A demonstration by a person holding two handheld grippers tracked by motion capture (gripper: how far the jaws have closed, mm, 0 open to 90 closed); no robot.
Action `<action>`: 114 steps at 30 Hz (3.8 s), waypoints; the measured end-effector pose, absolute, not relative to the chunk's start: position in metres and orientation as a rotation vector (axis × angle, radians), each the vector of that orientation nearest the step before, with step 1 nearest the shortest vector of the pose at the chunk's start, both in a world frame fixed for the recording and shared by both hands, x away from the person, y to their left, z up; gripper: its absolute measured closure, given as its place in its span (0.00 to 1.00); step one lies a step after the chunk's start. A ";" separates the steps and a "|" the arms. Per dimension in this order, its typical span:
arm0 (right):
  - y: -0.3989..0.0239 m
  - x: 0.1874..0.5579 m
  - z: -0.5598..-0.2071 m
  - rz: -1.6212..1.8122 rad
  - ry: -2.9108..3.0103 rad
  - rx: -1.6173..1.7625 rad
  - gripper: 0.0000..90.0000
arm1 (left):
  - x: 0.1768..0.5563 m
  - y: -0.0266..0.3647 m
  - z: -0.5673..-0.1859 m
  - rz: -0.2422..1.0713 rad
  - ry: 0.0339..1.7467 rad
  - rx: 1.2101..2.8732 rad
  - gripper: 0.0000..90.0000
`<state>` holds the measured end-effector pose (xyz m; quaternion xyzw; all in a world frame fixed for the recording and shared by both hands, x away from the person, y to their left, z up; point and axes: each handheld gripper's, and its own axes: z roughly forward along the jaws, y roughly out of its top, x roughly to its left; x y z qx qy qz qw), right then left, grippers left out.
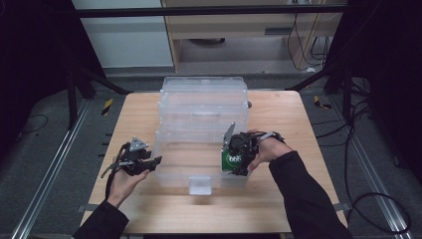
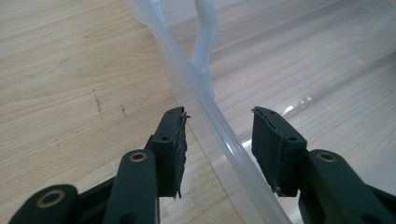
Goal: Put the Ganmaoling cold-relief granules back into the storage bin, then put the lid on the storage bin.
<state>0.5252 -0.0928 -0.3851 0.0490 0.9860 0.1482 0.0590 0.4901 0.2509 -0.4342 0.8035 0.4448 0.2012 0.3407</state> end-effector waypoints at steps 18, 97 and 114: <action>-0.106 0.524 -0.372 0.500 2.943 0.293 0.21 | 0.490 0.252 -0.434 0.529 1.154 2.089 0.60; -0.038 0.482 -0.388 0.644 3.041 0.339 0.61 | 0.484 0.312 -0.395 0.666 1.209 1.841 0.58; -0.032 0.489 -0.404 0.607 3.099 0.348 0.72 | 0.484 0.307 -0.389 0.646 1.117 1.865 0.57</action>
